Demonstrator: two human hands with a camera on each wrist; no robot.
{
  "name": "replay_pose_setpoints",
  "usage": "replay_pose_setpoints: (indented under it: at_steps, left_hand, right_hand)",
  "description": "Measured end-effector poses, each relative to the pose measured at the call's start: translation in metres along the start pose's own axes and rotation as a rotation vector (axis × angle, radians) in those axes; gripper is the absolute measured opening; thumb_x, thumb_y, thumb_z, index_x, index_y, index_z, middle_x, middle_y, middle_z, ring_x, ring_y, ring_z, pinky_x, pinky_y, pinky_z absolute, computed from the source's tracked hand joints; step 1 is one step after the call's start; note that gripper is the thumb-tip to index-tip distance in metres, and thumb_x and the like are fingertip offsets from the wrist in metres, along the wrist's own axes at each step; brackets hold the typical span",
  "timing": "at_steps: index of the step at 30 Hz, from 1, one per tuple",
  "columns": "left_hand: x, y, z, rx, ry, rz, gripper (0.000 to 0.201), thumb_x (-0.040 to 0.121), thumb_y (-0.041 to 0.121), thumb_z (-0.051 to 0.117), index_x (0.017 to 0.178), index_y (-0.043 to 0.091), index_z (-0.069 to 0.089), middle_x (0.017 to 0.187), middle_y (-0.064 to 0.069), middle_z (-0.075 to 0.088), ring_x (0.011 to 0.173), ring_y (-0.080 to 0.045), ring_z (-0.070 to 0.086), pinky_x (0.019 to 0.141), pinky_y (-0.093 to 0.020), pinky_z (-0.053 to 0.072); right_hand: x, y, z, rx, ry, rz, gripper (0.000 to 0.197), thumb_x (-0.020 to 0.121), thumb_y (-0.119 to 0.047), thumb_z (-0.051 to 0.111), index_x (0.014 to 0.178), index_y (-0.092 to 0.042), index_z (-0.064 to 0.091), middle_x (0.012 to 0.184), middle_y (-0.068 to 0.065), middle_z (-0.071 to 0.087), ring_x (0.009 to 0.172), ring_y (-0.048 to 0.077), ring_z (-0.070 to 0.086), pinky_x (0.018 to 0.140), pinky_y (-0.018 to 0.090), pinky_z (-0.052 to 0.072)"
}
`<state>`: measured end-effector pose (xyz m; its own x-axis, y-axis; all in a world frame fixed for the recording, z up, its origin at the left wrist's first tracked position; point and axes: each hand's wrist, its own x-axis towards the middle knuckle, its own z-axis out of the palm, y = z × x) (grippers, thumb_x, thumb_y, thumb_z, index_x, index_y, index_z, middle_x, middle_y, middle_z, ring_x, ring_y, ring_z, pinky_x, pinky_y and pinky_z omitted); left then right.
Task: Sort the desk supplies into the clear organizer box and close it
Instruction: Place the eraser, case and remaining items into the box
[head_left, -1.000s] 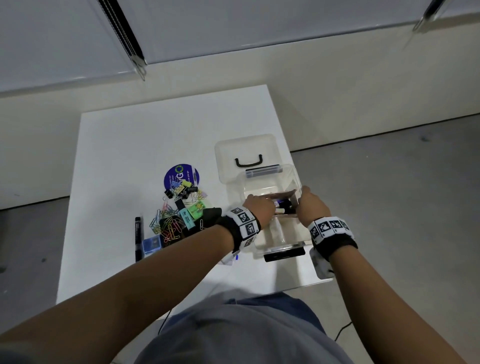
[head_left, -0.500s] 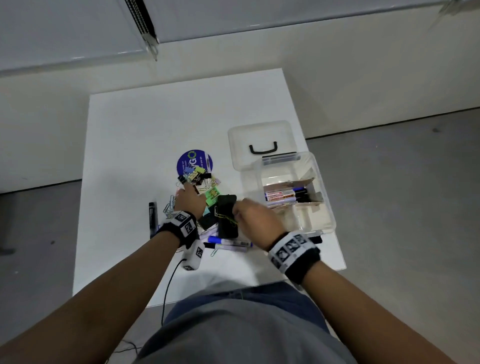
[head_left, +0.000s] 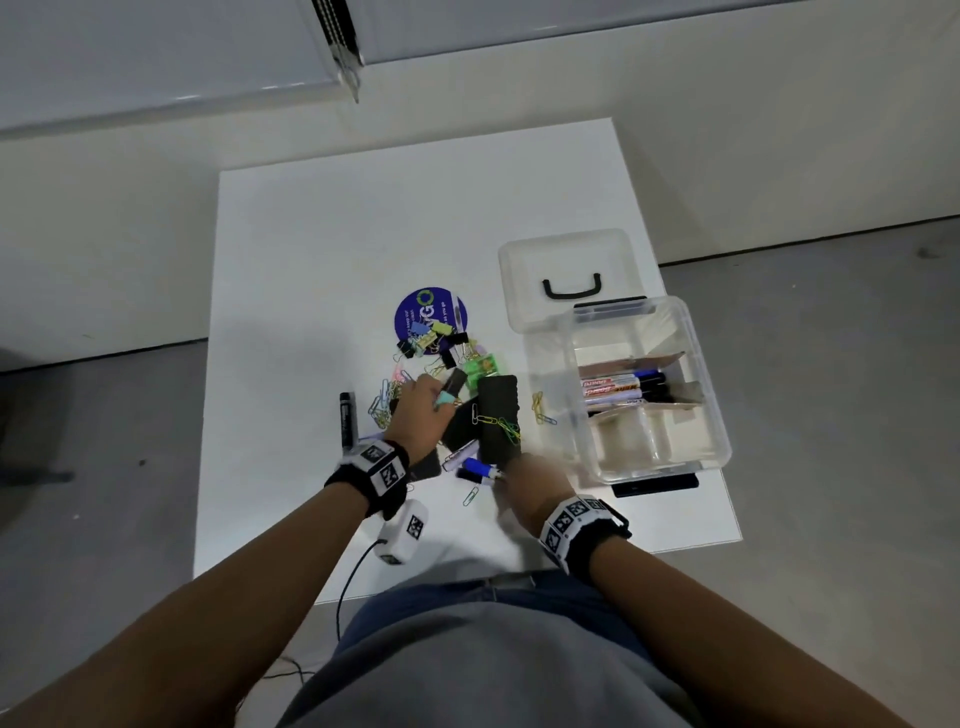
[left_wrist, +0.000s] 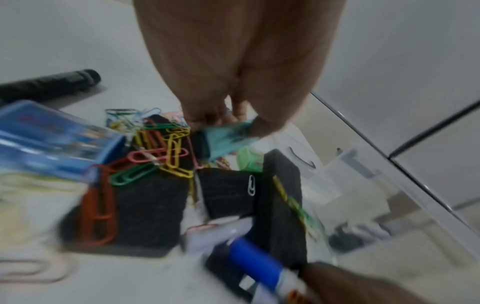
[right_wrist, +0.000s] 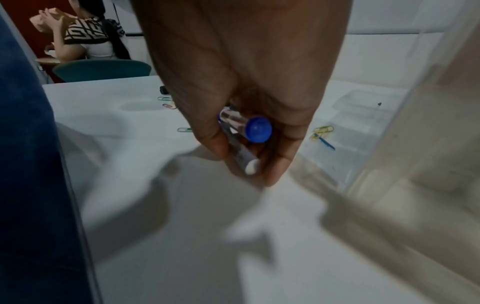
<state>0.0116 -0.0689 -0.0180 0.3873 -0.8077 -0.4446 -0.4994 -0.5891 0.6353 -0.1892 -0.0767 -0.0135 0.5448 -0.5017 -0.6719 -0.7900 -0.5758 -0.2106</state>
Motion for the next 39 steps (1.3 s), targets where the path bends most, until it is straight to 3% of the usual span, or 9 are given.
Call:
replay_pose_setpoints:
  at_steps: [5, 9, 15, 20, 24, 28, 33, 36, 39]
  left_hand:
    - [-0.034, -0.003, -0.001, 0.100, -0.302, 0.107, 0.023, 0.092, 0.014, 0.055, 0.109, 0.009, 0.041, 0.078, -0.003, 0.055, 0.065, -0.020, 0.055, 0.056, -0.030, 0.044]
    - [-0.036, -0.004, 0.015, 0.552, -0.285, 0.226, 0.029, 0.092, 0.024, 0.057, 0.118, 0.012, 0.051, 0.108, -0.008, 0.059, 0.095, -0.029, 0.064, 0.076, -0.041, 0.053]
    - [-0.043, 0.005, 0.038, 0.815, -0.282, 0.207, 0.040, 0.092, 0.029, 0.055, 0.127, 0.010, 0.047, 0.120, -0.010, 0.050, 0.099, -0.032, 0.064, 0.078, -0.042, 0.054]
    - [-0.043, 0.019, 0.029, 0.792, -0.278, 0.246, 0.041, 0.087, 0.029, 0.055, 0.124, 0.012, 0.047, 0.116, -0.011, 0.056, 0.105, -0.031, 0.059, 0.082, -0.041, 0.052]
    - [-0.036, 0.029, -0.011, 0.838, -0.406, 0.212, 0.026, 0.092, 0.021, 0.047, 0.116, 0.010, 0.048, 0.098, -0.012, 0.065, 0.088, -0.029, 0.064, 0.074, -0.037, 0.052]
    - [-0.023, 0.042, -0.056, 0.906, -0.489, 0.107, 0.028, 0.093, 0.007, 0.036, 0.117, 0.016, 0.049, 0.089, 0.001, 0.057, 0.075, -0.017, 0.055, 0.067, -0.029, 0.048]
    - [-0.027, 0.081, -0.104, 0.802, -0.454, 0.074, 0.013, 0.098, 0.008, 0.039, 0.104, 0.014, 0.049, 0.093, -0.007, 0.064, 0.076, -0.020, 0.057, 0.066, -0.028, 0.046]
    - [-0.029, 0.112, -0.098, 0.530, -0.342, 0.183, 0.012, 0.099, 0.011, 0.042, 0.110, 0.011, 0.046, 0.090, -0.010, 0.064, 0.073, -0.027, 0.060, 0.060, -0.030, 0.047]
    - [-0.032, 0.157, -0.055, 0.389, -0.310, 0.312, 0.016, 0.101, 0.019, 0.042, 0.115, 0.013, 0.045, 0.081, -0.007, 0.057, 0.060, -0.017, 0.049, 0.051, -0.027, 0.039]
  right_hand:
    - [-0.007, 0.002, -0.021, 0.052, -0.135, -0.020, 0.043, 0.098, -0.012, 0.039, 0.140, -0.008, 0.036, 0.128, 0.017, 0.056, 0.113, 0.034, 0.060, 0.088, 0.039, 0.048]
    - [-0.025, 0.005, -0.054, -0.080, -0.184, -0.067, 0.030, 0.099, -0.014, 0.040, 0.127, -0.006, 0.047, 0.120, 0.013, 0.063, 0.106, 0.031, 0.064, 0.078, 0.036, 0.047]
    - [-0.058, 0.027, -0.126, -0.171, -0.116, -0.154, 0.033, 0.096, -0.011, 0.042, 0.129, -0.008, 0.046, 0.119, 0.015, 0.062, 0.107, 0.032, 0.062, 0.073, 0.032, 0.040]
    - [-0.065, 0.094, -0.180, -0.147, 0.095, -0.015, 0.026, 0.092, -0.007, 0.041, 0.115, -0.012, 0.051, 0.112, 0.010, 0.063, 0.100, 0.029, 0.062, 0.074, 0.033, 0.042]
    - [-0.056, 0.139, -0.182, -0.346, 0.115, 0.181, 0.026, 0.091, -0.018, 0.050, 0.116, -0.014, 0.056, 0.116, 0.009, 0.065, 0.106, 0.028, 0.063, 0.079, 0.032, 0.044]
    - [-0.035, 0.148, -0.159, -0.124, 0.157, 0.057, 0.033, 0.091, -0.023, 0.053, 0.124, -0.019, 0.053, 0.122, 0.011, 0.056, 0.112, 0.031, 0.057, 0.089, 0.038, 0.045]
    - [-0.035, 0.166, -0.145, 0.207, 0.670, 0.140, 0.032, 0.088, -0.017, 0.056, 0.120, -0.010, 0.056, 0.119, 0.017, 0.055, 0.108, 0.037, 0.054, 0.086, 0.041, 0.046]
    - [-0.036, 0.179, -0.133, 0.348, 0.549, 0.342, 0.046, 0.089, -0.004, 0.047, 0.134, -0.005, 0.038, 0.127, 0.024, 0.046, 0.111, 0.044, 0.052, 0.090, 0.047, 0.045]
    - [-0.035, 0.186, -0.121, 0.421, 0.463, 0.341, 0.055, 0.091, -0.005, 0.046, 0.142, -0.012, 0.026, 0.126, 0.022, 0.049, 0.105, 0.042, 0.058, 0.087, 0.047, 0.047]
